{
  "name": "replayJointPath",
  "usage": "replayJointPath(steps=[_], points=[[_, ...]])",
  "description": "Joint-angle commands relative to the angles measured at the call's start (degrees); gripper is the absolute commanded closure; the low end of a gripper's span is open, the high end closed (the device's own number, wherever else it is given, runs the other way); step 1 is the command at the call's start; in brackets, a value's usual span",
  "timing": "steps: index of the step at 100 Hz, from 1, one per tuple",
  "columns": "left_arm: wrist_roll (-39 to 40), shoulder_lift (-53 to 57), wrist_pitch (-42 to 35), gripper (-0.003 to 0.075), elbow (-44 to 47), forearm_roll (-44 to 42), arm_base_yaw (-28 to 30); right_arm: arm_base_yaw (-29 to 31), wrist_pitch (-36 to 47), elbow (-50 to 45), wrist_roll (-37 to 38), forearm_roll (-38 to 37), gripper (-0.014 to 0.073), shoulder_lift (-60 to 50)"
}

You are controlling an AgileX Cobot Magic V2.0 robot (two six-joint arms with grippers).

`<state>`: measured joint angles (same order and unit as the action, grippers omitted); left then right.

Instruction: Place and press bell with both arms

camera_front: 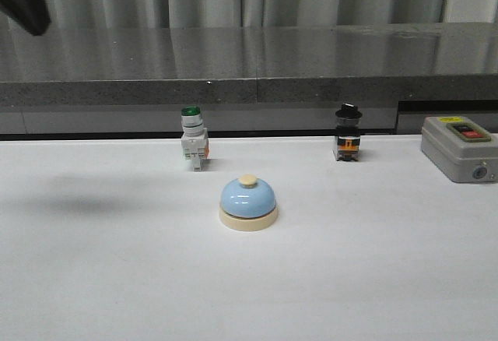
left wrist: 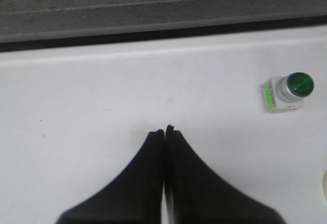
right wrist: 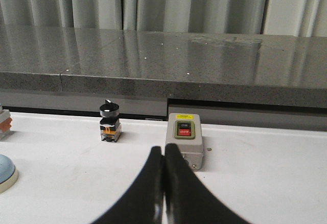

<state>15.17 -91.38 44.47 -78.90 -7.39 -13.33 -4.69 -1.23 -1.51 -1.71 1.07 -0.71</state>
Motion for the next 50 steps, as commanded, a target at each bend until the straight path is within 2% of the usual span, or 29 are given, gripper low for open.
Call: replayJointPath(steps=[1,23,50], points=[[0.7,6.4,-5.2,0.0740,2.8,0.3,2.3,0.1,4.9,0.9,0.0,-0.4,0.0654,-1.0],[0.5,16.9,-9.2,0.0740,14.2,0.2,6.5,0.1,4.9,0.9,0.0,-0.4,0.0654,-1.0],[-1.7,29.2,-16.9,0.0740,25.1,1.7,7.1,0.1,4.9,0.9,0.0,-0.4,0.0654,-1.0]])
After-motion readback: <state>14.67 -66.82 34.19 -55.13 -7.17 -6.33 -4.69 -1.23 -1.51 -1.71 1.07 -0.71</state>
